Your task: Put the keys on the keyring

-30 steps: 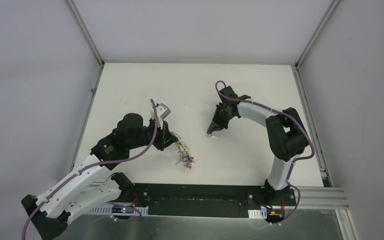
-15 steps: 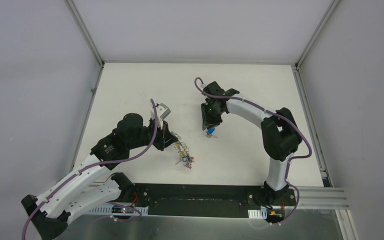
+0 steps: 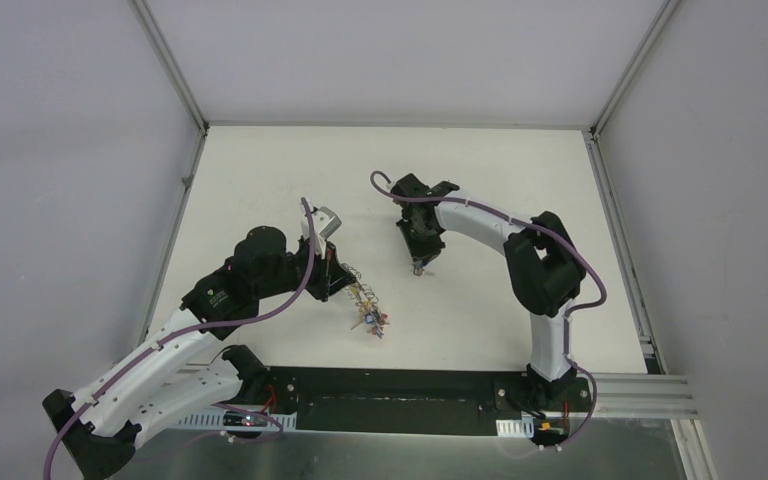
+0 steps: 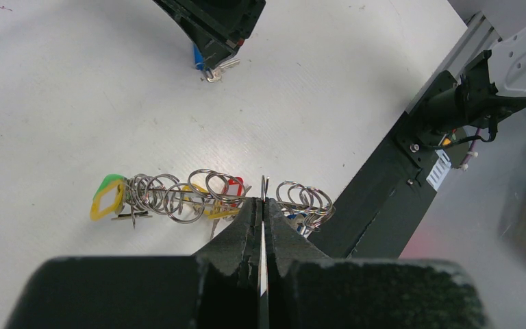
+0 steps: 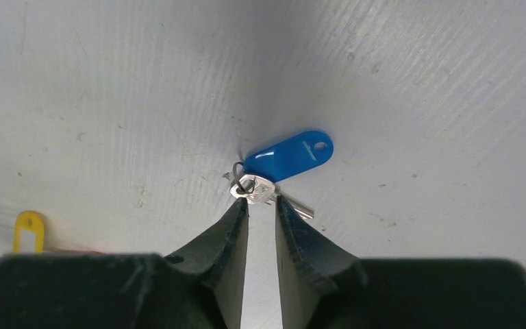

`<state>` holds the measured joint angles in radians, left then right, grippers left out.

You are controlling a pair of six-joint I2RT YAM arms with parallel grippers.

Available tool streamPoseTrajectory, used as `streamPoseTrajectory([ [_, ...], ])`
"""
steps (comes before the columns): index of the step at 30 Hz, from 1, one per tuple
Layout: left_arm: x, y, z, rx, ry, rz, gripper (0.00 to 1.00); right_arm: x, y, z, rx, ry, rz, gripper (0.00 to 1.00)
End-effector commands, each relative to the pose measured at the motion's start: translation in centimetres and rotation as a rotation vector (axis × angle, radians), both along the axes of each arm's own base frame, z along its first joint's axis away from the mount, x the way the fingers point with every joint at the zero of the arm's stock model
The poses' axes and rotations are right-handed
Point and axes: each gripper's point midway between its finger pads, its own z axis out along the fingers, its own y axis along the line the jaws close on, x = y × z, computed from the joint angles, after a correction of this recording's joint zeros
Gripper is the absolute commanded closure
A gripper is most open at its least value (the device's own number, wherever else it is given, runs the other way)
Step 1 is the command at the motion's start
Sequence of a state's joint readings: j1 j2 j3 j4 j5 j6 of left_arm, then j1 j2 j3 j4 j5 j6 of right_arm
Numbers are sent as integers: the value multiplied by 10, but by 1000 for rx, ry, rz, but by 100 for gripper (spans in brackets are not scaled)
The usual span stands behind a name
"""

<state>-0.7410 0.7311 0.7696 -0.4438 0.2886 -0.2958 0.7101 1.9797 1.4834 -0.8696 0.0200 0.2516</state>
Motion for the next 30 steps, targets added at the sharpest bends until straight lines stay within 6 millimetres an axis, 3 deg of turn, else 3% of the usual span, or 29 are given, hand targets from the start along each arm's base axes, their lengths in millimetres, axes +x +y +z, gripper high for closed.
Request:
streamPoseTrajectory([
  [1, 1, -4, 19, -45, -53, -6, 100, 10, 8, 3, -1, -31, 28, 77],
  [8, 0, -2, 20, -45, -58, -1, 100, 10, 15, -1, 26, -22, 35, 80],
  [12, 0, -2, 19, -43, -55, -2, 100, 12, 17, -1, 29, -25, 36, 93],
  [15, 0, -2, 19, -42, -55, -2, 100, 12, 20, 1, 48, -24, 43, 94],
  [22, 0, -2, 19, -41, -55, -1, 100, 7, 31, 16, 121, -38, 97, 85],
  [25, 1, -3, 19, -39, -53, -3, 100, 8, 35, 18, 121, -55, 121, 73],
  [30, 1, -3, 19, -36, -53, -5, 100, 11, 35, 16, 74, -78, 146, 69],
])
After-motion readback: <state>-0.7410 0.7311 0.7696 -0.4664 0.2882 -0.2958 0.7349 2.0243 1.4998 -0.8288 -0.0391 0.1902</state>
